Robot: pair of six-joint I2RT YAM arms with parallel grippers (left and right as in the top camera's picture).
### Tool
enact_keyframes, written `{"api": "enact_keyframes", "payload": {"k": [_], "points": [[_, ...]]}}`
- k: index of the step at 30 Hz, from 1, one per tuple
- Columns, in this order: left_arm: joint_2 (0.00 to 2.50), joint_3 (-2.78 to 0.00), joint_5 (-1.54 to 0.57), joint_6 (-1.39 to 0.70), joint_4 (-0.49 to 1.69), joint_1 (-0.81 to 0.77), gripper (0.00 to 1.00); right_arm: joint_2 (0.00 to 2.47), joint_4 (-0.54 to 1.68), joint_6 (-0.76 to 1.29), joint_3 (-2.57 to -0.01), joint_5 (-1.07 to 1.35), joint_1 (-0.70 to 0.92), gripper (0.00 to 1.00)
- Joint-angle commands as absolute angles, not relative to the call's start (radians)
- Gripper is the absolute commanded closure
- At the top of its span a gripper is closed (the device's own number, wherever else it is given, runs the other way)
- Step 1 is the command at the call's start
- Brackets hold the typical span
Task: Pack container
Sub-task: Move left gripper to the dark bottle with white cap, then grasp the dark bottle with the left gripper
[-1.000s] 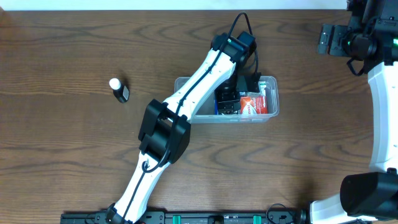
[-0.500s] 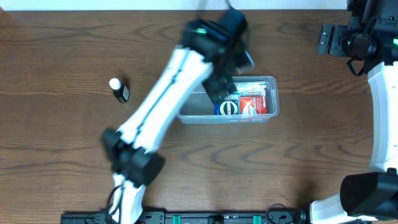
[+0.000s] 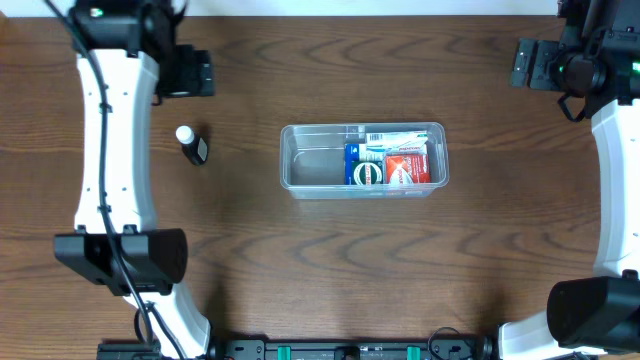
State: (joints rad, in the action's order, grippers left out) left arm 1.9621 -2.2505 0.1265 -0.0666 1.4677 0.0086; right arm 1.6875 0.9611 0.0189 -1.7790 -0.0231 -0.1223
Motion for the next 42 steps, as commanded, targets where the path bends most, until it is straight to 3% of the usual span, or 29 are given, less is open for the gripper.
{"api": "enact_keyframes", "payload": {"k": [1,10,19,21,24,25,37,42], "points": [[2.008,-2.182,0.069,-0.036,1.436,0.058,0.02,1.689,0.962,0.033,-1.784,-0.03,-0.126,0.01],[2.125,-1.995,0.051,-0.016,1.334,0.083,0.02,1.689,0.962,0.033,-1.784,-0.03,-0.126,0.01],[2.203,-1.976,0.032,-0.016,1.277,0.083,0.01,1.689,0.962,0.033,-1.784,-0.03,-0.126,0.01],[2.203,-1.976,0.032,-0.016,1.273,0.083,0.1,1.689,0.962,0.033,-1.784,-0.03,-0.126,0.01],[2.203,-1.976,0.032,-0.021,1.274,0.083,0.46,1.689,0.962,0.033,-1.784,-0.03,-0.126,0.01],[2.203,-1.976,0.029,-0.02,1.275,0.083,0.52,1.689,0.962,0.033,-1.784,-0.03,-0.126,0.01],[2.203,-1.976,-0.015,-0.02,1.32,0.083,0.55,1.689,0.962,0.033,-1.784,-0.03,-0.126,0.01],[2.203,-1.976,-0.015,-0.02,1.323,0.083,0.65,1.689,0.962,0.033,-1.784,-0.03,-0.126,0.01]]}}
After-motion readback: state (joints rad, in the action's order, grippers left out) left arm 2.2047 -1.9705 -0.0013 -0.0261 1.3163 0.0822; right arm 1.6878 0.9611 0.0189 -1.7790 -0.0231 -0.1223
